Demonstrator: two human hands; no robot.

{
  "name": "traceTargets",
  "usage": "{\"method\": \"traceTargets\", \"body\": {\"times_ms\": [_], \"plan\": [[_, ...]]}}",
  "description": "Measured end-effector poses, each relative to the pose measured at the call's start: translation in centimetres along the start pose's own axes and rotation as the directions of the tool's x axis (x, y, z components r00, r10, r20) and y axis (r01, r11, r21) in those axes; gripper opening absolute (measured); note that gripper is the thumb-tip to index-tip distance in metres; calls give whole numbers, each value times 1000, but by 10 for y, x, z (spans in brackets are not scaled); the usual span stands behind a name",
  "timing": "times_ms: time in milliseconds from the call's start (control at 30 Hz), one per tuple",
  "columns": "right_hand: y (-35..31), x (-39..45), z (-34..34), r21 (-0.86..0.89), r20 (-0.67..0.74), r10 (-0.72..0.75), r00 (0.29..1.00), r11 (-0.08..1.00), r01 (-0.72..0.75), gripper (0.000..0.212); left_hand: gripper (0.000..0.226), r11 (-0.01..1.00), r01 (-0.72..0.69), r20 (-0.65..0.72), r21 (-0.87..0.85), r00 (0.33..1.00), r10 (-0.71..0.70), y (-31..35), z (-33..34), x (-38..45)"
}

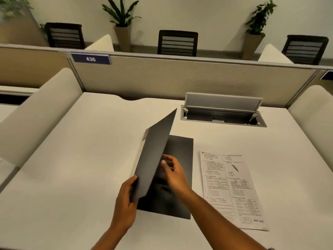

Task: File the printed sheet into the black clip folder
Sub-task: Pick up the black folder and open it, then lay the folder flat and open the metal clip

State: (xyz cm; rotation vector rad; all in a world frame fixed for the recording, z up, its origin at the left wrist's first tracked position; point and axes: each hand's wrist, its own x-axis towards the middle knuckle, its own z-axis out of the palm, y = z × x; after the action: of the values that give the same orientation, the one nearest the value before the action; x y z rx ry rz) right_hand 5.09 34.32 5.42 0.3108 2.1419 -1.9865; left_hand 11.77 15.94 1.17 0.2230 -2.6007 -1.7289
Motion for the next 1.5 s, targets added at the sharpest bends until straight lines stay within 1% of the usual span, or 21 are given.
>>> {"method": "traceTargets", "body": {"times_ms": [67,133,200,267,333,467,633,700,767,833,867,933,967,1000,1033,1067,1133,1200,1267,1400,1500], "plan": [[20,11,4,-284,-1,-74,997,956,71,40,38,994,57,-47,-95,997,-62,6,-6,1],[40,24,6,-586,29,-130,991,801,122,57,30,971,134,-109,-196,981,-158,15,-11,1],[56,31,8,-750,83,-99,992,649,128,72,37,933,212,-167,-291,949,-268,23,-17,2],[69,34,9,-833,126,-49,991,538,133,82,44,902,252,-212,-350,917,-338,22,-24,6],[78,35,8,-859,147,-44,988,490,149,86,49,868,301,-245,-395,876,-415,13,-32,13],[83,36,6,-858,161,-55,985,486,167,87,56,746,375,-310,-551,738,-600,-7,-49,26],[84,36,2,-856,170,-62,983,485,179,88,45,645,229,-395,-729,628,-670,-38,-75,39],[84,36,2,-855,171,-63,983,486,180,88,53,627,212,-408,-750,598,-690,-49,-84,44],[85,36,1,-857,174,-59,983,482,180,88,67,606,209,-429,-767,535,-727,-56,-91,48],[84,36,1,-858,173,-52,983,482,177,89,89,594,276,-442,-756,454,-774,-56,-99,52],[84,36,2,-858,172,-48,984,483,173,89,100,616,298,-467,-729,441,-766,-54,-104,55],[82,36,4,-856,163,-40,986,491,161,89,113,654,255,-506,-713,459,-730,-48,-112,57],[80,36,5,-855,158,-36,987,494,155,89,110,695,288,-532,-659,475,-701,-47,-112,59],[79,36,6,-854,156,-34,987,497,152,89,103,772,370,-569,-516,525,-632,-47,-111,59],[78,36,6,-853,156,-33,987,500,151,89,95,843,485,-600,-231,611,-516,-54,-108,60],[77,37,6,-851,156,-33,987,503,151,89,91,855,518,-577,42,711,-402,-60,-105,61],[75,38,4,-849,162,-30,986,506,155,89,80,793,462,-447,398,852,-272,-69,-100,66],[76,39,1,-848,179,-32,983,502,170,88,71,728,362,-308,582,927,-214,-71,-96,71],[76,40,-1,-847,196,-31,980,498,185,88,66,707,254,-168,660,967,-190,-69,-88,75],[67,41,4,-877,177,-7,984,453,161,92,73,778,77,47,624,990,-136,-58,-69,80],[54,47,26,-802,64,-77,995,590,97,80,78,778,-82,159,623,987,-23,-49,-57,89]]}}
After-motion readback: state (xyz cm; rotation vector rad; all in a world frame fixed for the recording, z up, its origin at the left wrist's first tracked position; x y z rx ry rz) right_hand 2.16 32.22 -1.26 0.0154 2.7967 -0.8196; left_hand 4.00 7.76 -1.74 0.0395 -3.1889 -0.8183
